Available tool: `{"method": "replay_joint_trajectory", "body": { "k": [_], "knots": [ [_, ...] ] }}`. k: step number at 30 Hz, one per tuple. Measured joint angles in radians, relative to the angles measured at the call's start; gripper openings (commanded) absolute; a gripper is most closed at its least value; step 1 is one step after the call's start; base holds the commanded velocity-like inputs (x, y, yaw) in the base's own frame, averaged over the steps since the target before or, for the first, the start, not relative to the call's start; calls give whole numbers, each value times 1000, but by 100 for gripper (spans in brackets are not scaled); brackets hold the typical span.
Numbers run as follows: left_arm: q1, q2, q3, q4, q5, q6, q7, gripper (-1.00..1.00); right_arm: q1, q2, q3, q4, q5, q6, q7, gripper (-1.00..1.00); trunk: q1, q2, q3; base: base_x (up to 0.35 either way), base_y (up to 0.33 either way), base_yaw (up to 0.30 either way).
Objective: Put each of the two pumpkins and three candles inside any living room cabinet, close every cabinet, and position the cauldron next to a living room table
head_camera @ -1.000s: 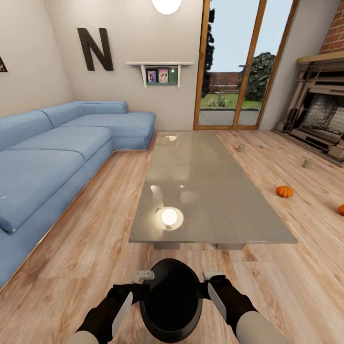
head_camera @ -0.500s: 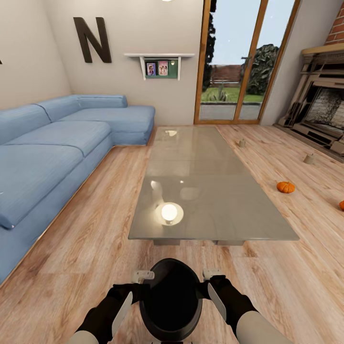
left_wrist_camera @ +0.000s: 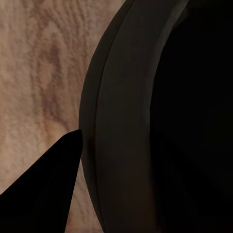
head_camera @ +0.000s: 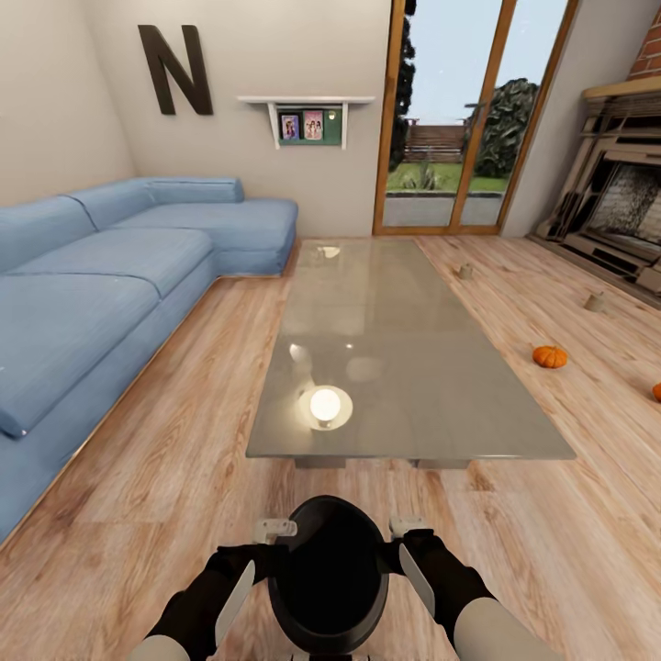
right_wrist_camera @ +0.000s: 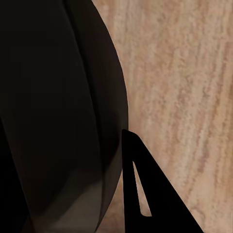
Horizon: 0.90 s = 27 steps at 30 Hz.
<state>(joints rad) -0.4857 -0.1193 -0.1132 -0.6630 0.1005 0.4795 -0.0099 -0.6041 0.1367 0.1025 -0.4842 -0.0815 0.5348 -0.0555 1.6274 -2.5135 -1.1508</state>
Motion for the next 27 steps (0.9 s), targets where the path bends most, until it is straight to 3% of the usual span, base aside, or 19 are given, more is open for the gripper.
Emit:
{"method": "replay_joint_trajectory", "body": {
  "k": [10, 14, 19, 27],
  "knots": [
    [0, 1, 0, -1, 3, 11, 0, -100, 0, 0, -1, -1, 0, 11, 0, -100, 0, 0, -4, 0, 0, 0],
    [0, 1, -1, 1, 3, 2, 0, -100, 0, 0, 0, 0, 1, 3, 0, -100, 2, -1, -19, 0, 0, 0],
    [0, -1, 5, -41, -12, 36, 1, -100, -1, -1, 3, -35, -5, 31, -2, -100, 4, -3, -38, 0, 0, 0],
    [0, -1, 5, -42, -13, 37, 1, -100, -1, 0, 3, -33, -7, 28, -2, -100, 4, -3, -39, 0, 0, 0]
  ]
}}
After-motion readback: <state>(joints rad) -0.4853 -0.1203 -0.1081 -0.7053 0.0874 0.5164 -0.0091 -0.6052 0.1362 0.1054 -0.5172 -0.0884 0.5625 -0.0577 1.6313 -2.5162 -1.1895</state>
